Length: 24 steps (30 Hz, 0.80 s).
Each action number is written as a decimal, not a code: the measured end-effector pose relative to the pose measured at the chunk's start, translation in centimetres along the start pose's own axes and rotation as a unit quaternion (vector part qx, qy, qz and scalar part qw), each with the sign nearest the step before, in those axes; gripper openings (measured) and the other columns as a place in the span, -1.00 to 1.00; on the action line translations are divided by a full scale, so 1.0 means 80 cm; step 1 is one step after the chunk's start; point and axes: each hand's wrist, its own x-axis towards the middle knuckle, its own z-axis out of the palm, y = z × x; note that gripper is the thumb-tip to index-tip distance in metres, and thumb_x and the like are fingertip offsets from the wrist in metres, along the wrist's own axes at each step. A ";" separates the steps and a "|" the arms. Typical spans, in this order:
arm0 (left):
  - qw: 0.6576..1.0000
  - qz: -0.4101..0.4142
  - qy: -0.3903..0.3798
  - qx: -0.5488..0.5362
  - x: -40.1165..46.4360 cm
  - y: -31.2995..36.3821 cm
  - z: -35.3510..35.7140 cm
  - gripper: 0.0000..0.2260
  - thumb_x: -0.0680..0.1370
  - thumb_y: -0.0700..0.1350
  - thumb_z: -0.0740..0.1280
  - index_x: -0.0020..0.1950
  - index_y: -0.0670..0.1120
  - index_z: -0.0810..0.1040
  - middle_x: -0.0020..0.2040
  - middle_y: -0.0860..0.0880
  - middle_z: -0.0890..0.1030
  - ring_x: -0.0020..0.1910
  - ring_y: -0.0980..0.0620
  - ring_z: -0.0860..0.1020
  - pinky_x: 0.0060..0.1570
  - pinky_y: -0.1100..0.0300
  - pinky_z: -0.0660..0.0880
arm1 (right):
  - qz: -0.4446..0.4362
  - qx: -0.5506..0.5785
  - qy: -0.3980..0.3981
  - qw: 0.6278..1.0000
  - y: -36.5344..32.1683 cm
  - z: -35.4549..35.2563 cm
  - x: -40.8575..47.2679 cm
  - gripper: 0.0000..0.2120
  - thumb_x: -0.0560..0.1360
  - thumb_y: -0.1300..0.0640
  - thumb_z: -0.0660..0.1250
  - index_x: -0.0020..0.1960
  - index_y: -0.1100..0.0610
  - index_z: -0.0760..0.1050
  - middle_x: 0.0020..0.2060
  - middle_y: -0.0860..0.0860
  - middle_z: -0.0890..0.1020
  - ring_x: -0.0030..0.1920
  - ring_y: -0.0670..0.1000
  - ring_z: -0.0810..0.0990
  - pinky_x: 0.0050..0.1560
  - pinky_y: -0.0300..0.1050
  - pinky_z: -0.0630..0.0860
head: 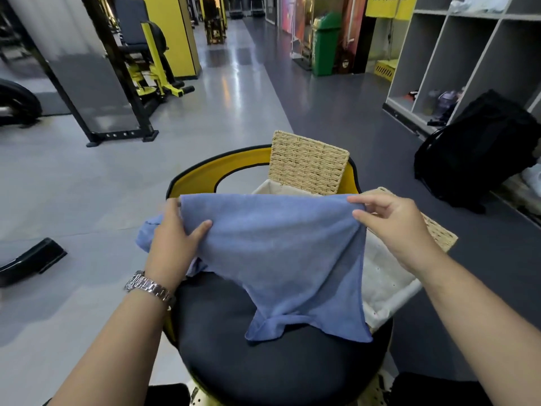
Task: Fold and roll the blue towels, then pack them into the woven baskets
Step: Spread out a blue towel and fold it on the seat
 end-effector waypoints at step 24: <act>0.991 0.106 -0.070 0.047 -0.025 0.017 -0.057 -0.65 0.38 -0.16 0.52 0.11 0.06 0.55 -0.11 0.15 0.55 -0.21 0.16 0.49 -0.21 0.37 0.37 | -0.016 -0.072 -0.022 0.997 -0.033 -0.001 -0.015 -0.60 0.41 0.36 0.42 0.19 0.04 0.57 -0.01 -0.14 0.62 0.00 -0.11 0.61 0.07 -0.36 0.49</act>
